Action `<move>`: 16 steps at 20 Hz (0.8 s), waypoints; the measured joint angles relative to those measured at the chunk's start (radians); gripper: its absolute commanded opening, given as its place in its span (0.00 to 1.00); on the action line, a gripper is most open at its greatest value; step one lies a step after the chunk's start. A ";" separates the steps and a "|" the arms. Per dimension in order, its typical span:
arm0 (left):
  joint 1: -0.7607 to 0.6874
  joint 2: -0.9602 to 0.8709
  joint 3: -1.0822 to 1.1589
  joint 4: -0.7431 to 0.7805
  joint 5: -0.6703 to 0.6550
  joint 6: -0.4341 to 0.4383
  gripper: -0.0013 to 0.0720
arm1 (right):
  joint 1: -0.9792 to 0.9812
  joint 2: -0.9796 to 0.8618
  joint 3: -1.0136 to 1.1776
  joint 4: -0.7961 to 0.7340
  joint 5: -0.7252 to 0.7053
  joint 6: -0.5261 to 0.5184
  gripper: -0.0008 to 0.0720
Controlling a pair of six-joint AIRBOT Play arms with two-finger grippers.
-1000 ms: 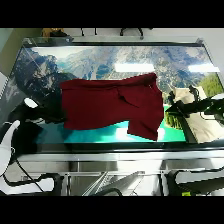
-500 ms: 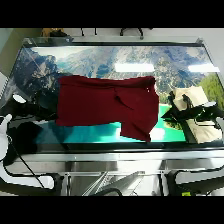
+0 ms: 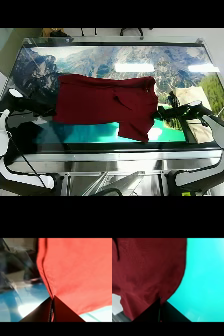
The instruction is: Fold the shirts.
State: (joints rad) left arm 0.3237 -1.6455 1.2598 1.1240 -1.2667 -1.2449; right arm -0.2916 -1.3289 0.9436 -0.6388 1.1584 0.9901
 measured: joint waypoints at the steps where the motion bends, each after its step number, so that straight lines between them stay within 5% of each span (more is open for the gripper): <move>1: 0.000 0.011 0.021 -0.013 -0.023 0.003 0.03 | 0.002 0.013 0.013 0.008 0.005 -0.016 0.04; 8: 0.000 0.328 0.335 -0.281 -0.180 0.024 0.03 | -0.050 0.322 0.367 0.349 0.159 -0.082 0.04; 12: 0.000 0.585 0.563 -0.405 -0.111 0.031 0.03 | -0.095 0.527 0.618 0.439 0.128 -0.112 0.04; 16: 0.000 0.791 0.725 -0.347 -0.013 0.031 0.03 | -0.148 0.661 0.780 0.426 0.040 -0.124 0.04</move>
State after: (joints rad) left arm 0.3241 -0.8543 1.9846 0.7769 -1.2800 -1.2140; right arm -0.4393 -0.6674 1.7241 -0.2123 1.1984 0.8658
